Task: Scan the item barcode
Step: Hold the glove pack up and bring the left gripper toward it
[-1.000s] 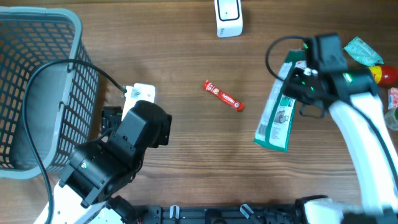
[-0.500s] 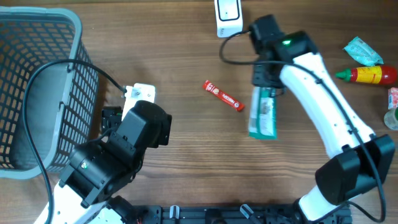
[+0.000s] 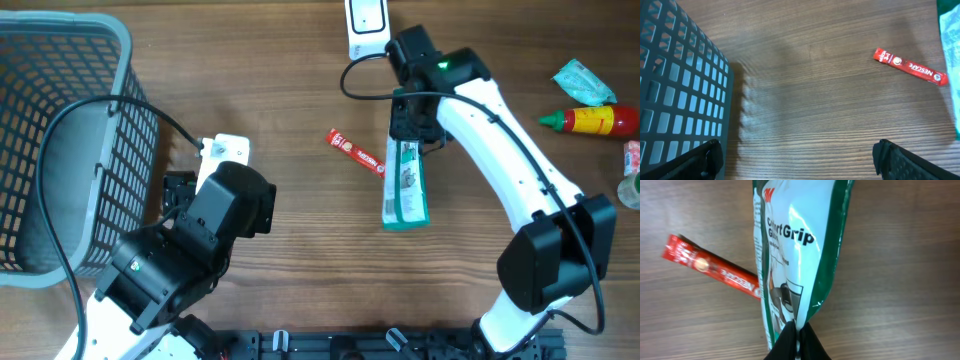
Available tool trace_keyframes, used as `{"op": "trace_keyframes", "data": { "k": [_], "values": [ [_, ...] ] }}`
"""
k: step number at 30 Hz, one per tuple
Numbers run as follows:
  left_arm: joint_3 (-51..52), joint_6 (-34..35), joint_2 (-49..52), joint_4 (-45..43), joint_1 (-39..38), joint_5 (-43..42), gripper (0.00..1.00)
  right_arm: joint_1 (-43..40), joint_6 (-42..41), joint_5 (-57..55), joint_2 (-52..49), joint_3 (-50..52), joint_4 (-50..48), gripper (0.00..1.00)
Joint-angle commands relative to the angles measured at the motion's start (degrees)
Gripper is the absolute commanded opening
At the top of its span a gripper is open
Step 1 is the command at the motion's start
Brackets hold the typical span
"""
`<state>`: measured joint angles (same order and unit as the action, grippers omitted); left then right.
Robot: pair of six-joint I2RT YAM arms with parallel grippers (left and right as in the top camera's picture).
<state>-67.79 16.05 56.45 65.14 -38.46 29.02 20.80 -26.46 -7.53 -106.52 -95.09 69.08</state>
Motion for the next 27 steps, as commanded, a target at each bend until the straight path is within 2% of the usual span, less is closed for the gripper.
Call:
{"op": "trace_keyframes", "data": {
  "k": [1,4,12,15,17,27],
  "values": [
    [-0.2,0.94,-0.02,-0.13,0.11,-0.07,1.0,-2.49,4.92,10.14,2.86,-0.98,-2.1,0.04],
    [-0.2,0.92,-0.02,-0.13,0.11,-0.07,1.0,-4.2,6.12,14.6,4.13,-1.18,-2.86,0.04],
    [-0.2,-0.81,-0.04,3.93,0.11,0.52,1.0,-7.34,6.86,16.59,7.37,-1.33,-2.95,0.04],
    [-0.2,-0.9,-0.02,3.87,0.11,0.46,1.0,-8.39,8.68,22.21,8.31,-1.36,-3.5,0.04],
    [-0.2,-1.84,-0.04,-0.55,0.13,1.64,1.0,-9.55,10.23,27.26,8.5,-1.36,-3.43,0.04],
    [-0.13,-1.9,0.52,-18.47,0.13,-3.91,1.0,-18.32,16.9,49.64,8.5,-1.33,-2.36,0.04]
  ]
}}
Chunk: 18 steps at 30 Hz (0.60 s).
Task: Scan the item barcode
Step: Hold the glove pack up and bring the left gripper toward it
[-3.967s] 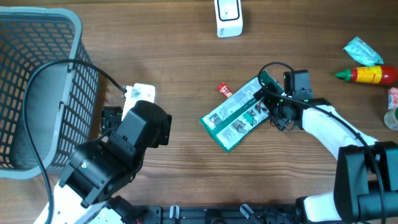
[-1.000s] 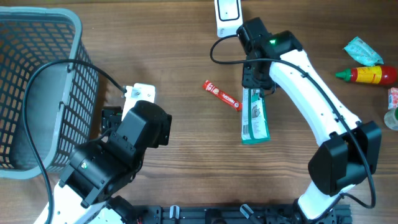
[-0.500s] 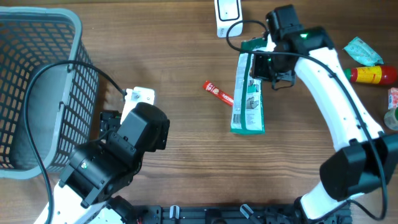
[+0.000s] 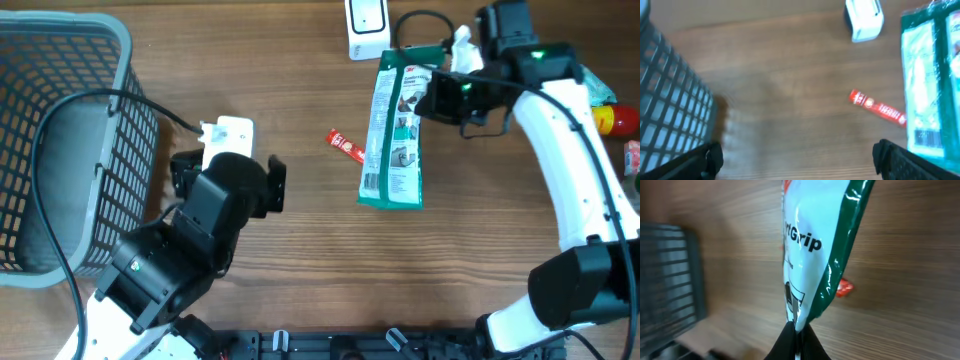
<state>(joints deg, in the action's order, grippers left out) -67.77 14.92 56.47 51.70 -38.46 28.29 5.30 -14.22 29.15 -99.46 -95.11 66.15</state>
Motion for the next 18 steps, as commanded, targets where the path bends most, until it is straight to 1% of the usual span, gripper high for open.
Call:
{"op": "trace_keyframes", "data": {
  "k": [1,4,5,6,9,11,13,16,18],
  "values": [
    [-0.04,-0.79,1.01,-7.32,0.13,-5.66,1.0,-3.54,5.4,14.32,1.44,-1.31,0.96,0.04],
    [0.26,-0.66,4.59,-14.4,0.55,-9.33,1.0,-5.25,7.13,14.71,1.44,-1.31,2.51,0.04],
    [0.28,0.37,6.32,-16.28,1.09,-10.95,1.0,-5.64,8.0,15.02,1.44,-1.31,3.06,0.04],
    [0.28,1.77,7.89,-17.77,1.68,-12.41,1.0,-5.97,9.09,16.17,1.44,-1.31,3.63,0.04],
    [0.26,8.22,15.69,-23.47,5.46,-20.22,1.0,-6.95,12.39,21.31,1.44,-1.31,5.62,0.04],
    [0.26,12.35,20.9,-26.69,8.59,-26.69,1.0,-7.3,14.38,23.71,1.44,-1.31,6.64,0.04],
    [0.26,16.35,25.92,-30.29,12.35,-36.63,1.0,-7.67,15.45,25.09,1.44,-1.31,7.1,0.04],
    [0.26,19.08,33.75,-38.23,18.71,-60.08,1.0,-8.44,15.87,27.3,1.44,-1.31,7.45,0.04],
    [0.26,20.46,38.27,-42.12,22.05,-71.56,1.0,-9.31,16.76,27.58,1.44,-1.31,7.43,0.04]
  ]
}}
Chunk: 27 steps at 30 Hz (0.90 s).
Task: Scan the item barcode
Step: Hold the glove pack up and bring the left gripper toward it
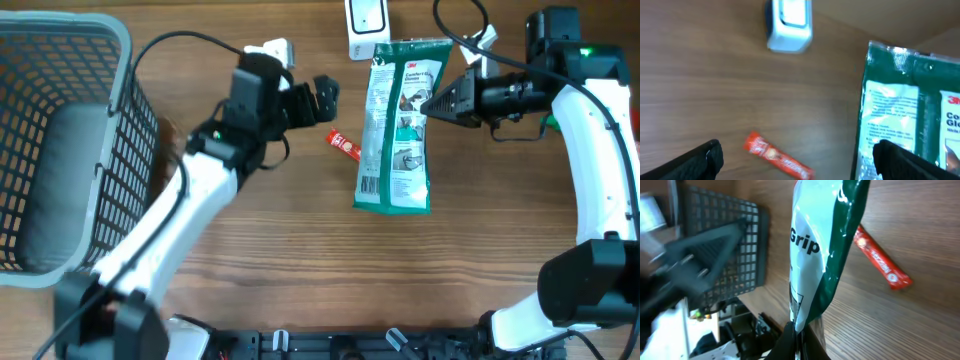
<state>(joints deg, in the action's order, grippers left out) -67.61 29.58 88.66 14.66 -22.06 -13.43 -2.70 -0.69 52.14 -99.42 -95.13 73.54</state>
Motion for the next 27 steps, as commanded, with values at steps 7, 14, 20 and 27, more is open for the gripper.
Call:
{"op": "trace_keyframes", "data": {
  "k": [7,14,20,27],
  "values": [
    [0.11,5.81,12.83,-12.9,8.94,-48.02,1.0,-2.27,3.58,4.83,1.4,-1.29,-0.33,0.04],
    [0.11,5.88,15.37,-16.55,6.32,-51.93,1.0,-2.29,3.13,9.81,1.4,-1.29,-1.95,0.04],
    [0.11,6.86,15.72,-20.41,4.52,-51.89,1.0,-2.29,3.06,14.01,1.4,-1.27,-2.56,0.04],
    [0.11,7.17,15.72,-23.96,3.21,-51.21,1.0,-2.05,2.21,17.42,1.4,-1.27,-2.6,0.04]
  ]
}}
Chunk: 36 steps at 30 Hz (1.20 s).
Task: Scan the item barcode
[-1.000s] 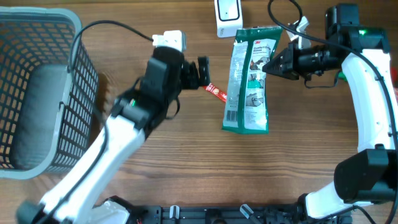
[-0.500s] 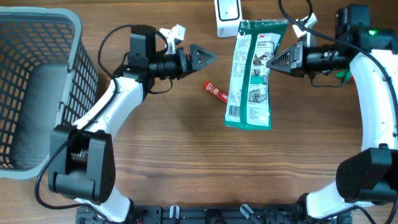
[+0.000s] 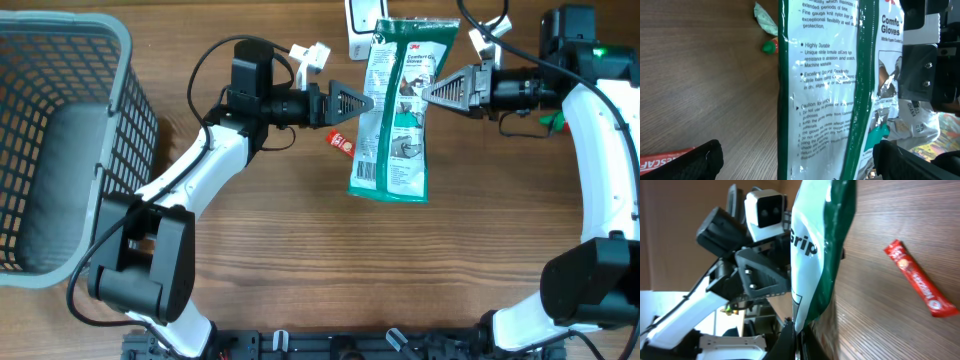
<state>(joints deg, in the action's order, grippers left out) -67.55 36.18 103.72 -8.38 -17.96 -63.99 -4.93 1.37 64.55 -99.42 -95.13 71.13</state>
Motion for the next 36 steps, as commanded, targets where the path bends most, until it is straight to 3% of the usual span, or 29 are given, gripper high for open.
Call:
{"op": "trace_keyframes", "data": {
  "k": [1,7,11,14,16,17,22,24,29,36],
  "values": [
    [0.04,0.61,0.66,-1.27,-1.09,-0.68,0.98,0.26,0.11,5.01,1.4,-1.27,-0.2,0.04],
    [0.04,8.15,0.66,-10.27,-3.65,-0.66,0.8,1.22,-0.07,5.9,1.4,-1.27,-0.63,0.04],
    [0.04,8.28,0.66,-12.24,-4.26,-0.66,0.46,1.22,-0.02,5.4,1.4,-1.25,-0.63,0.04],
    [0.04,8.79,0.66,-11.39,-3.04,-0.74,0.28,1.2,-0.13,1.81,1.4,-1.25,-1.05,0.05],
    [0.04,10.45,0.66,-11.32,-2.08,-0.72,0.12,1.2,-0.31,-1.05,1.4,-1.25,-1.18,0.13],
    [0.04,10.84,0.66,-11.34,-1.62,-0.72,0.04,1.2,-0.28,-2.67,1.4,-1.25,-1.29,0.23],
    [0.04,14.01,0.66,-13.09,0.96,-0.7,0.04,1.2,0.35,-8.15,1.4,-1.25,-1.4,0.84],
    [0.04,16.06,0.66,-15.47,2.03,-0.72,0.04,1.2,3.76,-8.37,1.4,-1.25,-1.31,1.0],
    [0.04,23.65,0.66,-24.06,3.89,-0.74,0.04,1.22,16.7,-5.92,1.4,0.68,-1.31,1.0],
    [0.04,35.54,0.66,-32.02,4.48,-0.79,0.04,1.22,17.51,7.26,1.38,8.28,-14.01,1.0]
  ]
}}
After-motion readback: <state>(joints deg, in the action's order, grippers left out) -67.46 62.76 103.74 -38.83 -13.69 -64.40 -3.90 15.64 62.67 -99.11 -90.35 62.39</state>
